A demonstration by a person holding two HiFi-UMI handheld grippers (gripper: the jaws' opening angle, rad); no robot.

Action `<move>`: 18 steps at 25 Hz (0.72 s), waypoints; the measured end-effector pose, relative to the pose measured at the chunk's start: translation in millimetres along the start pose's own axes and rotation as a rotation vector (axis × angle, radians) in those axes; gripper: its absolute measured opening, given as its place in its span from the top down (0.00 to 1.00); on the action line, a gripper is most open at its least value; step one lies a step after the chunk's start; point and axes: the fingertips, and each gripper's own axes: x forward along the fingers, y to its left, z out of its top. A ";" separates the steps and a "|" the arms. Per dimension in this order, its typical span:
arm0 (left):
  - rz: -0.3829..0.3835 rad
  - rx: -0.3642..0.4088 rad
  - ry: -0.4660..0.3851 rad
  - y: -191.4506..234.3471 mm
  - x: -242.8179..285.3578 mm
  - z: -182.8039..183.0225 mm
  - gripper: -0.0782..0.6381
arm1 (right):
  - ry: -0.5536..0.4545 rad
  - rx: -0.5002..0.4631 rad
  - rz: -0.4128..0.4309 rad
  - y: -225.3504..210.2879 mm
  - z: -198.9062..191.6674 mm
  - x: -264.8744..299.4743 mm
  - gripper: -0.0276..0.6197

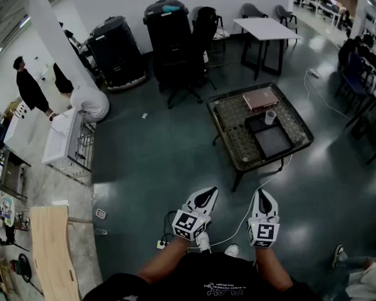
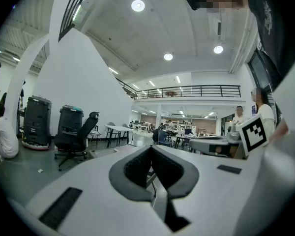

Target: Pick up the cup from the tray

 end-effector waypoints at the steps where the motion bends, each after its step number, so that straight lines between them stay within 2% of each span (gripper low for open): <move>1: 0.001 0.004 -0.002 2.2 -0.4 1.5 0.88 | -0.005 -0.002 0.001 1.5 1.1 1.4 0.94; 11: -0.002 0.010 0.000 6.9 -11.9 0.5 0.88 | -0.014 -0.022 0.020 16.6 8.0 -2.0 0.94; 18: -0.008 -0.004 -0.007 9.6 -12.7 -2.9 0.88 | -0.022 -0.005 -0.003 16.1 6.2 4.4 0.94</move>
